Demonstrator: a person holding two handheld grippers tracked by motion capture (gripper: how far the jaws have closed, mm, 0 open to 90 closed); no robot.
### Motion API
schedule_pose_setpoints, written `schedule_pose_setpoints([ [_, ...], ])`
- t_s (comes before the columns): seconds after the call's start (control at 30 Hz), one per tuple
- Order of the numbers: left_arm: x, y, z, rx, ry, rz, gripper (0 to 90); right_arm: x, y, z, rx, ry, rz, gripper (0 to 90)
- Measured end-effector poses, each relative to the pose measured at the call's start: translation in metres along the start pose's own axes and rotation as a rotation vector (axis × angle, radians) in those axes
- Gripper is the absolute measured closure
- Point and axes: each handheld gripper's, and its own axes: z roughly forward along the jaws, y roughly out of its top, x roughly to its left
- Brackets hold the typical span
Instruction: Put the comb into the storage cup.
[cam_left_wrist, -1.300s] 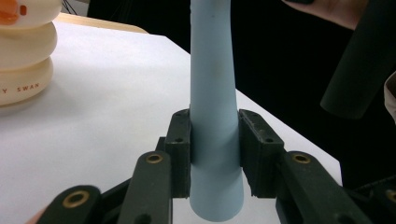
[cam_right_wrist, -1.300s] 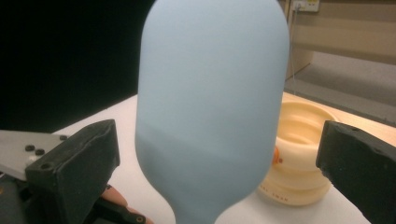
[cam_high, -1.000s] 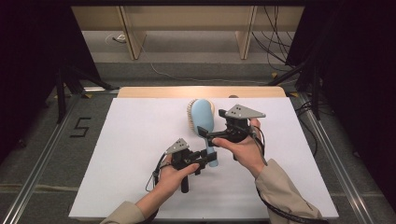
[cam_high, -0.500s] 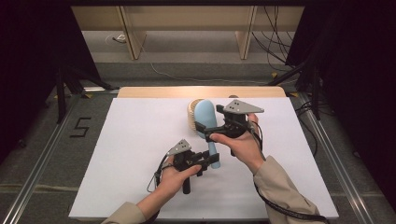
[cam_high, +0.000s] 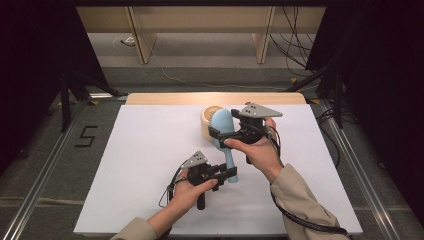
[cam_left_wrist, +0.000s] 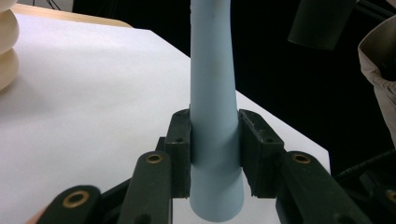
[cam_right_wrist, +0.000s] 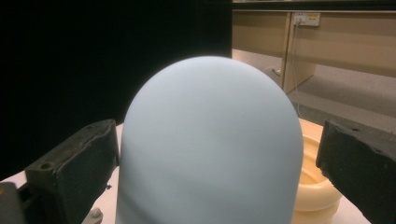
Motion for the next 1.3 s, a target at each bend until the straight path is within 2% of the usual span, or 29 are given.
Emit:
schedule_pose_setpoints([
  [0.47,-0.0013,-0.0008,0.0007,0.004,-0.005,0.011,66.1,-0.0002,-0.0019,0.0028,0.017,0.011,0.008,2.6],
  [1.0,-0.0010,-0.0014,0.0011,0.007,-0.001,0.004,66.1,-0.0014,-0.0037,0.0016,0.023,0.011,0.042,15.0],
  [1.3,-0.0003,-0.0017,0.0011,0.012,0.003,0.007,66.1,-0.0004,-0.0041,0.0012,0.034,0.005,0.062,18.9],
])
